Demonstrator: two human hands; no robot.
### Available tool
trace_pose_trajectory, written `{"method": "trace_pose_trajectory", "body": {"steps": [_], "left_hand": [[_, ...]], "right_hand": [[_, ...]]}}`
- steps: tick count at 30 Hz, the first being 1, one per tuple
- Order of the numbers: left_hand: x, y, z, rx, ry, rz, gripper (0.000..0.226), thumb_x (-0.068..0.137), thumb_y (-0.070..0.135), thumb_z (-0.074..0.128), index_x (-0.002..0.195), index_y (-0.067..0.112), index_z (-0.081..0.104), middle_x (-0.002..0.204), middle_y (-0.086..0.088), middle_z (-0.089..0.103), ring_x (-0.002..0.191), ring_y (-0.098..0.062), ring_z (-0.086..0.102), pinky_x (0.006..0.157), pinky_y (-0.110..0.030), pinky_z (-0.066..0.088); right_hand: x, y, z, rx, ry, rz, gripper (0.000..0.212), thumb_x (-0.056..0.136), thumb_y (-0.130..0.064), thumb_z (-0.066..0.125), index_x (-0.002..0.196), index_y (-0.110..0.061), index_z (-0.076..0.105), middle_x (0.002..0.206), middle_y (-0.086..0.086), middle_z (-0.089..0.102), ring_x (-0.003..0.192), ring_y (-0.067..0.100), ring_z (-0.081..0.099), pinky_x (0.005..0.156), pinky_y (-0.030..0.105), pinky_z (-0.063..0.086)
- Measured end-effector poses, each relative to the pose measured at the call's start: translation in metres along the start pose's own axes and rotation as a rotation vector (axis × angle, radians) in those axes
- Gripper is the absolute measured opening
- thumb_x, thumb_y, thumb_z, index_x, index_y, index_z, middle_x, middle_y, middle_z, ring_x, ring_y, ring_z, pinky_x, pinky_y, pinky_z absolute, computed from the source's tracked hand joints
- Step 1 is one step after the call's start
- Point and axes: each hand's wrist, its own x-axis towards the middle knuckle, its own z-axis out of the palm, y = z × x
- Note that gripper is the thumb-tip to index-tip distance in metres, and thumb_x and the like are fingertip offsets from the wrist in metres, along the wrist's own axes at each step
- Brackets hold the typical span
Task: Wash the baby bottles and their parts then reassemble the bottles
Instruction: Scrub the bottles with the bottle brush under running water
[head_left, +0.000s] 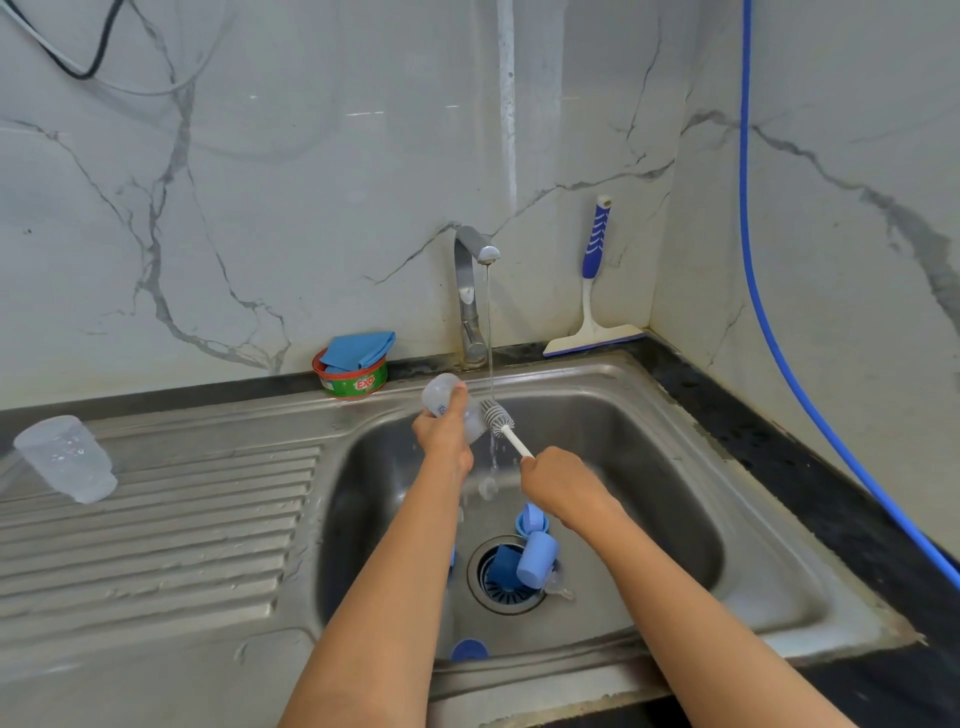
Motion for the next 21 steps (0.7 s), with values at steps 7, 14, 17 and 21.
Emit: {"method": "trace_pose_trajectory", "body": {"steps": [7,14,17,21], "left_hand": [[-0.023,-0.012,-0.004,-0.07,-0.138,-0.014,0.046,0.094,0.032,0.058,0.129,0.005,0.047,0.113,-0.011,0.06,0.092,-0.019,0.061,0.073,-0.027,0.051],[-0.019,-0.008,-0.008,-0.134,-0.059,-0.11,0.051,0.103,0.035,0.037,0.143,0.004,0.034,0.118,-0.015,0.056,0.097,-0.025,0.058,0.077,-0.031,0.05],[-0.011,-0.011,-0.011,-0.176,-0.016,-0.17,0.056,0.101,0.041,0.035,0.149,0.014,0.025,0.141,-0.015,0.044,0.117,-0.031,0.051,0.098,-0.041,0.046],[-0.015,-0.01,-0.011,-0.03,-0.085,-0.075,0.072,0.09,0.056,0.053,0.145,0.014,0.03,0.132,-0.011,0.052,0.114,-0.026,0.054,0.099,-0.039,0.046]], "right_hand": [[-0.003,0.0,-0.003,-0.02,-0.015,0.014,0.023,0.1,-0.023,0.035,0.095,-0.006,0.049,0.073,0.004,0.046,0.055,0.014,0.041,0.046,0.025,0.032],[-0.004,-0.003,-0.001,-0.046,-0.022,-0.01,0.023,0.098,-0.025,0.035,0.093,-0.008,0.05,0.074,0.003,0.048,0.058,0.014,0.043,0.049,0.026,0.035],[-0.005,-0.007,0.002,-0.08,-0.017,-0.049,0.027,0.099,-0.027,0.035,0.097,-0.007,0.052,0.084,0.007,0.052,0.063,0.017,0.046,0.048,0.025,0.031],[-0.005,-0.008,0.003,-0.075,-0.013,-0.046,0.024,0.1,-0.026,0.034,0.095,-0.008,0.049,0.079,0.005,0.049,0.06,0.015,0.045,0.047,0.025,0.032]]}}
